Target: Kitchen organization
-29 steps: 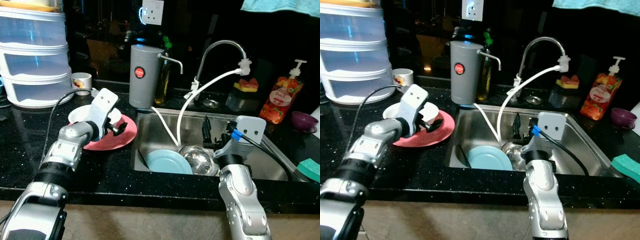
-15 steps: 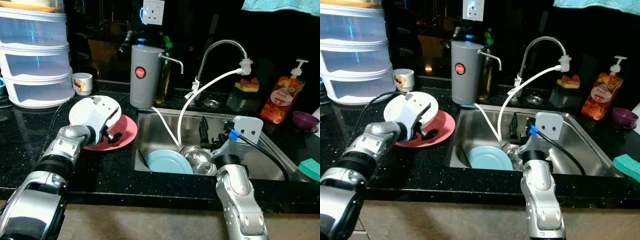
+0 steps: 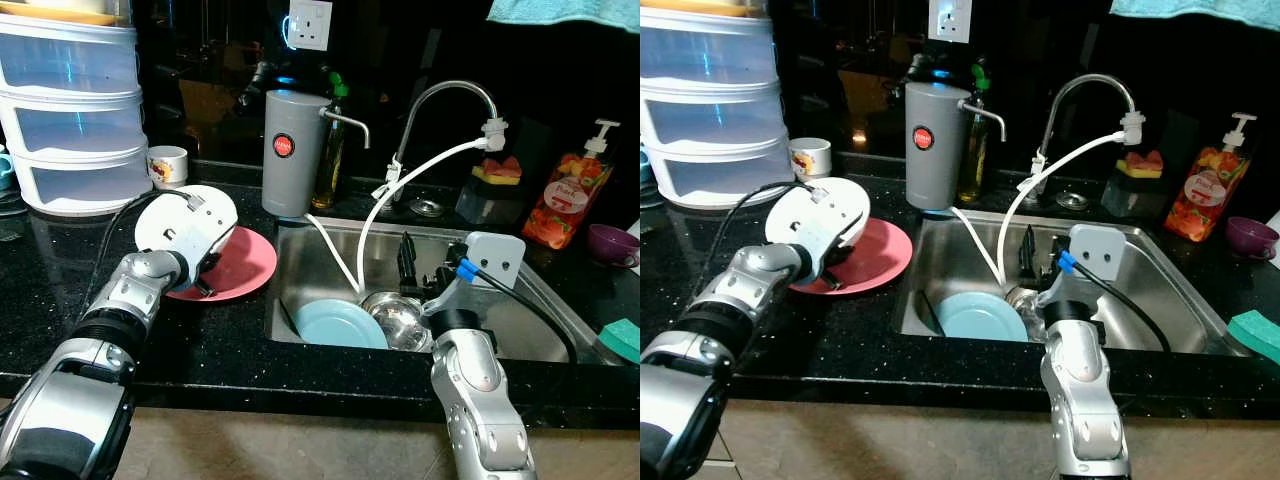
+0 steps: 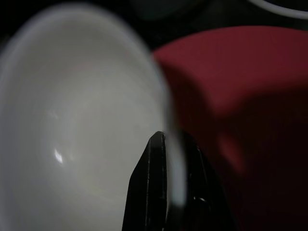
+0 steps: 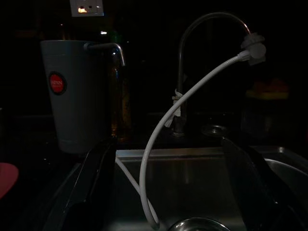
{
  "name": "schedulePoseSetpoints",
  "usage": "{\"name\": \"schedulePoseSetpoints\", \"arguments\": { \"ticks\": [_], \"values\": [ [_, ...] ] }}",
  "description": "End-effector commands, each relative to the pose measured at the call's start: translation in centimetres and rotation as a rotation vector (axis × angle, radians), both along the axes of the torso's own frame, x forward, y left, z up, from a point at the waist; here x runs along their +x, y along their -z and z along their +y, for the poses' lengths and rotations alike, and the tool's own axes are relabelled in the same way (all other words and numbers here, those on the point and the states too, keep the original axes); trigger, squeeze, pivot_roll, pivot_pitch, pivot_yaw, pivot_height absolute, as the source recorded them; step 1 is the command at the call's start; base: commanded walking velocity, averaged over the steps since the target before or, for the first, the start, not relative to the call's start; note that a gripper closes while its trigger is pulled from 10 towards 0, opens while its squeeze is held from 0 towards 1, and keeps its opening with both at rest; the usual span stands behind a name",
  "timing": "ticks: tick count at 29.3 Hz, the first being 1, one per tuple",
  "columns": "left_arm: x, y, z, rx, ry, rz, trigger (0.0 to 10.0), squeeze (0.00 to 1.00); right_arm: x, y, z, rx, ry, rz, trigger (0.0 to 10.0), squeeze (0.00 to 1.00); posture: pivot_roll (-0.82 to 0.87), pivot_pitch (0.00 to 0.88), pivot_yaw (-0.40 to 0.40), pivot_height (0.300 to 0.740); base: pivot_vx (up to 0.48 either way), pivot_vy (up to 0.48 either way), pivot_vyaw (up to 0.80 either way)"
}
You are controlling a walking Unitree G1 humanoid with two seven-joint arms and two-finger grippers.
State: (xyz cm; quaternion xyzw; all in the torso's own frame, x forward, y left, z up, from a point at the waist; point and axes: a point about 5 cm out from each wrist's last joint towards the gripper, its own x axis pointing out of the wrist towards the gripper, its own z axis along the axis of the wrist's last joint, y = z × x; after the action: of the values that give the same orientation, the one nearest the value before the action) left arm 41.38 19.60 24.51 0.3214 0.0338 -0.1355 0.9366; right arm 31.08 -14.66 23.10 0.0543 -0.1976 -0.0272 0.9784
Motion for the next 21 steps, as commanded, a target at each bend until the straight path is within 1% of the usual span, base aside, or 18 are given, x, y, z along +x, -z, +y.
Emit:
{"name": "schedulePoseSetpoints", "arguments": {
  "ticks": [1, 2, 3, 4, 5, 8, 10, 13, 14, 15, 16, 17, 18, 19, 21],
  "values": [
    [0.0, 0.0, -0.1, 0.109, -0.006, -0.056, 0.0, 0.0, -0.1, -0.1, -0.2, -0.001, 0.008, -0.001, 10.0, 0.0, 0.09, 0.0, -0.105, 0.74, 0.0, 0.0, 0.0],
    [-0.1, -0.5, -0.6, 0.19, -0.005, -0.144, 0.0, 0.0, -0.1, -0.2, -0.2, 0.001, 0.007, -0.004, 10.0, 0.0, 0.09, 0.0, -0.104, 0.74, 0.0, 0.0, 0.0],
    [-0.1, -0.9, -1.0, 0.249, -0.002, -0.219, 0.0, 0.0, -0.2, -0.4, -0.2, 0.002, 0.004, -0.007, 10.0, 0.0, 0.09, 0.0, -0.104, 0.74, 0.0, 0.0, 0.0],
    [-0.4, -1.3, -1.8, 0.314, 0.028, -0.305, 10.0, 0.0, -0.2, -0.8, 0.1, 0.019, -0.036, -0.012, 10.0, 0.0, 0.09, 0.0, -0.104, 0.74, 0.0, 0.0, 0.0],
    [-0.6, -1.6, -2.3, 0.349, 0.049, -0.357, 10.0, 0.0, -0.2, -1.1, 0.3, 0.031, -0.066, -0.015, 10.0, 0.0, 0.09, 0.0, -0.104, 0.74, 0.0, 0.0, 0.0],
    [-1.4, -2.2, -4.1, 0.446, 0.121, -0.508, 10.0, 0.0, -0.5, -2.7, 1.9, 0.01, -0.195, -0.062, 10.0, 0.0, 0.09, 0.0, -0.106, 0.74, 0.0, 0.0, 0.0],
    [-2.0, -2.2, -5.2, 0.49, 0.166, -0.58, 10.0, 0.0, -0.7, -3.6, 3.1, -0.001, -0.282, -0.082, 10.0, 0.0, 0.09, 0.0, -0.109, 0.74, 0.0, 0.0, 0.0],
    [-2.1, -2.2, -5.6, 0.502, 0.183, -0.6, 10.0, 0.0, -0.7, -3.8, 3.4, -0.005, -0.307, -0.088, 10.0, 0.0, 0.09, 0.0, -0.109, 0.74, 0.0, 0.0, 0.0],
    [-2.4, -2.2, -6.2, 0.516, 0.209, -0.628, 10.0, 0.0, -0.8, -4.2, 3.9, -0.002, -0.345, -0.096, 10.0, 0.0, 0.09, 0.0, -0.11, 0.74, 0.0, 0.0, 0.0],
    [-2.8, -2.0, -7.1, 0.539, 0.259, -0.665, 10.0, 0.0, -0.8, -4.6, 4.7, -0.001, -0.388, -0.104, 10.0, 0.0, 0.09, 0.0, -0.112, 0.74, 0.0, 0.0, 0.0],
    [-3.7, -1.7, -8.9, 0.556, 0.353, -0.735, 10.0, 0.0, -0.7, -5.2, 6.0, 0.003, -0.463, -0.106, 10.0, 0.0, 0.1, 0.0, -0.116, 0.74, 0.0, 0.0, 0.0],
    [-3.7, -1.7, -8.9, 0.556, 0.353, -0.735, 10.0, 0.0, -0.7, -5.2, 6.0, 0.003, -0.463, -0.106, 10.0, 0.0, 0.1, 0.0, -0.116, 0.74, 0.0, 0.0, 0.0],
    [-4.1, -1.5, -9.6, 0.554, 0.387, -0.756, 10.0, 0.0, -0.6, -5.3, 6.4, 0.004, -0.481, -0.104, 10.0, 0.0, 0.1, 0.0, -0.116, 0.74, 0.0, 0.0, 0.0],
    [-4.1, -1.5, -9.6, 0.554, 0.387, -0.756, 10.0, 0.0, -0.6, -5.3, 6.4, 0.004, -0.481, -0.104, 10.0, 0.0, 0.1, 0.0, -0.116, 0.74, 0.0, 0.0, 0.0],
    [-4.8, -1.3, -10.5, 0.553, 0.435, -0.808, 10.0, 0.0, -0.4, -5.2, 6.8, -0.011, -0.483, -0.083, 10.0, 0.0, 0.1, 0.0, -0.122, 0.74, 0.0, 0.0, 0.0]
  ]
}}
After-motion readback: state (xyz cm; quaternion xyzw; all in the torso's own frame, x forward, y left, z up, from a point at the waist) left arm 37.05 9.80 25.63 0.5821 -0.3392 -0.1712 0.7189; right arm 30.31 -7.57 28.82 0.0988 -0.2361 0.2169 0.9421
